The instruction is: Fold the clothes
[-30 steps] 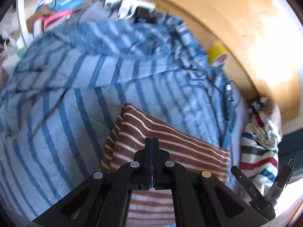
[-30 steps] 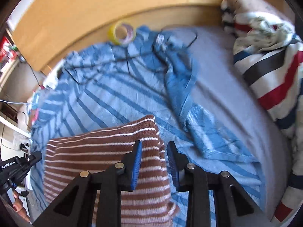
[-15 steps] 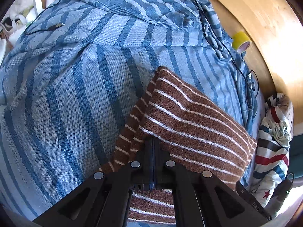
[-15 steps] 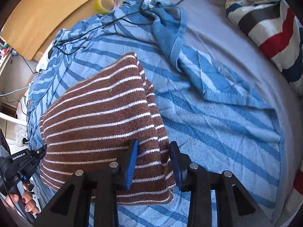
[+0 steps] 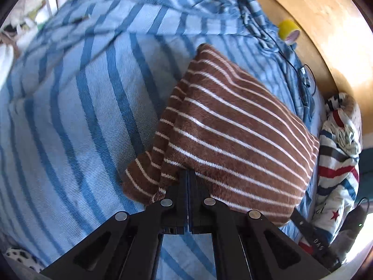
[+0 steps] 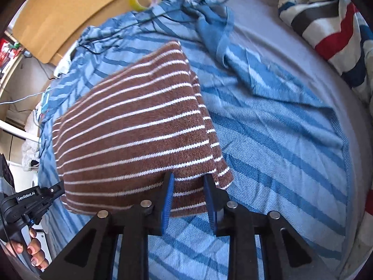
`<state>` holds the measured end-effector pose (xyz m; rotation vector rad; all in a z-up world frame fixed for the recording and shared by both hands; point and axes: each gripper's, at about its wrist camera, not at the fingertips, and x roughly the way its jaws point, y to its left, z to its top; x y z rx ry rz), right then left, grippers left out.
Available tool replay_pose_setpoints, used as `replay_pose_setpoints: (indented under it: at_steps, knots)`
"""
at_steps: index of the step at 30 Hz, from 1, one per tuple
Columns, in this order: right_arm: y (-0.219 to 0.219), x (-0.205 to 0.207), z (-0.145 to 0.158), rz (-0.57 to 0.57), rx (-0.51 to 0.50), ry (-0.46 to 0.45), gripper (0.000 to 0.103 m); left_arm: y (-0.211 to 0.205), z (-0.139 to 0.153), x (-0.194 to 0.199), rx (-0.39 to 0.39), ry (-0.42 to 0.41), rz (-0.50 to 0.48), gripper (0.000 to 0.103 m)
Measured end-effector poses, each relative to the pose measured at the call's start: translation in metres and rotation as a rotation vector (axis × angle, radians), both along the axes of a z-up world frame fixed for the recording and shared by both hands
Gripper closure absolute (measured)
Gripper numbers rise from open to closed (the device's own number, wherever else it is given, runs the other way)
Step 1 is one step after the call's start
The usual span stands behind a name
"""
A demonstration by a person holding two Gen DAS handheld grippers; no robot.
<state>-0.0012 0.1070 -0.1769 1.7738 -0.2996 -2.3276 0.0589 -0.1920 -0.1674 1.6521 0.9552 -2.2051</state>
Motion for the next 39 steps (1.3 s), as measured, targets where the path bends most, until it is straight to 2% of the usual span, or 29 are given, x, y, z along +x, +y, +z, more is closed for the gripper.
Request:
replay_pose_setpoints:
  at_steps: [3,5,9,12,14,16,17,19,20,21,23,24,25,26,27,28,29,33,34,35,37,39]
  knots:
    - [-0.008,-0.005,0.0,0.029,0.046,0.018,0.076,-0.006,-0.005,-0.006,0.038,0.0,0.02,0.1]
    - [-0.007,-0.007,0.0,0.031,0.043,0.01,0.076,-0.01,-0.006,-0.006,0.076,-0.001,0.038,0.1]
    - [0.014,0.005,0.011,-0.028,-0.055,-0.015,0.076,-0.014,0.002,0.011,0.143,0.047,0.103,0.1]
    - [0.027,0.027,0.023,-0.054,-0.06,-0.005,0.072,-0.016,0.01,0.04,0.178,0.091,0.207,0.1]
    - [0.03,0.041,0.027,-0.053,-0.076,-0.003,0.072,-0.016,0.012,0.053,0.15,0.078,0.23,0.1]
    - [0.029,0.051,0.029,-0.052,-0.086,-0.004,0.072,-0.015,0.008,0.059,-0.001,-0.032,0.225,0.1]
    - [0.029,0.055,0.03,-0.049,-0.093,-0.007,0.072,-0.017,0.004,0.064,-0.021,-0.065,0.222,0.1]
    - [0.022,0.06,0.029,-0.038,-0.114,-0.018,0.072,-0.017,-0.002,0.078,0.086,-0.029,0.235,0.101]
    - [0.017,0.059,0.027,-0.036,-0.13,-0.026,0.071,-0.017,-0.002,0.086,0.15,0.014,0.249,0.101]
    - [0.012,0.058,0.025,-0.034,-0.148,-0.034,0.069,-0.016,-0.001,0.094,0.213,0.067,0.266,0.101]
    - [0.002,0.059,0.018,-0.042,-0.195,-0.065,0.057,-0.014,0.003,0.107,0.335,0.185,0.287,0.101]
    - [-0.004,0.059,0.014,-0.045,-0.219,-0.083,0.057,-0.011,0.005,0.11,0.389,0.252,0.293,0.099]
    - [-0.01,0.059,0.011,-0.048,-0.241,-0.099,0.056,-0.008,0.007,0.114,0.439,0.316,0.303,0.093]
    - [-0.019,0.057,0.007,-0.048,-0.251,-0.11,0.052,-0.007,0.007,0.116,0.467,0.352,0.327,0.072]
    - [-0.025,0.056,0.005,-0.053,-0.263,-0.117,0.05,-0.006,0.004,0.118,0.482,0.373,0.358,0.039]
    - [-0.031,0.056,0.002,-0.059,-0.275,-0.123,0.049,-0.006,0.001,0.119,0.496,0.395,0.39,0.027]
    - [-0.036,0.055,0.0,-0.065,-0.287,-0.129,0.049,-0.006,0.001,0.124,0.506,0.403,0.409,0.024]
    - [-0.031,0.046,-0.007,-0.121,-0.323,-0.14,0.049,-0.008,0.003,0.145,0.505,0.384,0.45,0.024]
    - [-0.026,0.044,-0.009,-0.155,-0.335,-0.139,0.043,-0.008,0.002,0.15,0.503,0.381,0.458,0.024]
    - [-0.021,0.043,-0.01,-0.191,-0.346,-0.13,0.03,-0.008,-0.001,0.153,0.502,0.379,0.467,0.024]
    - [-0.01,0.041,-0.012,-0.263,-0.368,-0.113,0.019,-0.008,-0.007,0.161,0.5,0.375,0.484,0.024]
    - [-0.005,0.038,-0.014,-0.295,-0.385,-0.1,0.016,-0.006,-0.014,0.162,0.525,0.371,0.49,0.024]
